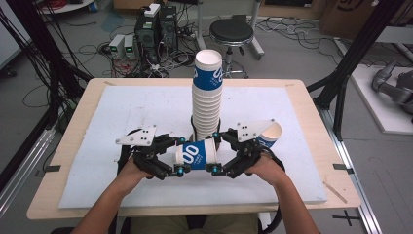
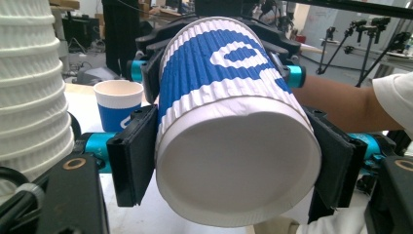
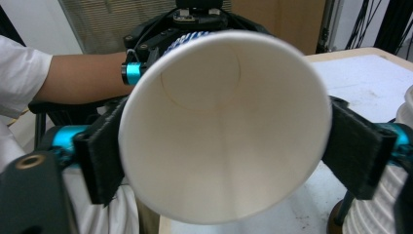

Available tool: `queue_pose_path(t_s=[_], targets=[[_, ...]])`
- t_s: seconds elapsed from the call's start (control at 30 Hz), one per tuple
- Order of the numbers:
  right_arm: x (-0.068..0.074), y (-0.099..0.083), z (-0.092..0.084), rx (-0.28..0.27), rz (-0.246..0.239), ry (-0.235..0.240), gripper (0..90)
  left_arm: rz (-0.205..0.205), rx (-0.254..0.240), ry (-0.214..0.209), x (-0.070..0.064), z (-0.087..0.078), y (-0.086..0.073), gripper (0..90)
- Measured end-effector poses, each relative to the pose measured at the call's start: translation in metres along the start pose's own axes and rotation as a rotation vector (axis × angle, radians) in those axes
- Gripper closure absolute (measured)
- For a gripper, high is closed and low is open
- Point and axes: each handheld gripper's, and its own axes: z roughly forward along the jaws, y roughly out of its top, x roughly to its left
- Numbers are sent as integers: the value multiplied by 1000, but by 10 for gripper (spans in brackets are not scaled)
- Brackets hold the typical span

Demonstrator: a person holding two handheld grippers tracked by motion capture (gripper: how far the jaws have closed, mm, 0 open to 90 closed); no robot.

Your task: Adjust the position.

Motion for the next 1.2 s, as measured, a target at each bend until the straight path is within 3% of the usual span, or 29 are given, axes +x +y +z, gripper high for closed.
queue_pose_path(t_s=[0.23, 0.33, 0.4, 0.57, 0.63, 0.9, 1.03, 1.13, 1.2], targets=[[-1, 1, -2, 34, -6, 11, 194, 2, 35, 2, 1, 1, -1, 286], [-1, 1, -1, 64, -11, -6, 195, -1, 70, 48, -1, 1, 0, 272], [0, 2, -1, 114, -15, -28, 195, -22, 87, 82, -1, 1, 2, 156], [3, 5, 3, 240, -80, -94, 194, 55, 202, 120, -7, 1, 9, 147], [5, 6, 5, 289, -103, -113, 194, 80, 262, 117, -9, 3, 10, 147], [13, 11, 14, 361, -146, -109, 193, 86, 381, 111, -9, 15, 0, 148], [16, 13, 21, 391, -165, -96, 193, 68, 409, 89, -9, 21, -4, 162], [18, 12, 23, 406, -167, -84, 193, 64, 423, 58, -8, 22, -6, 259], [18, 12, 23, 410, -159, -80, 194, 50, 432, 53, -8, 23, -7, 268]])
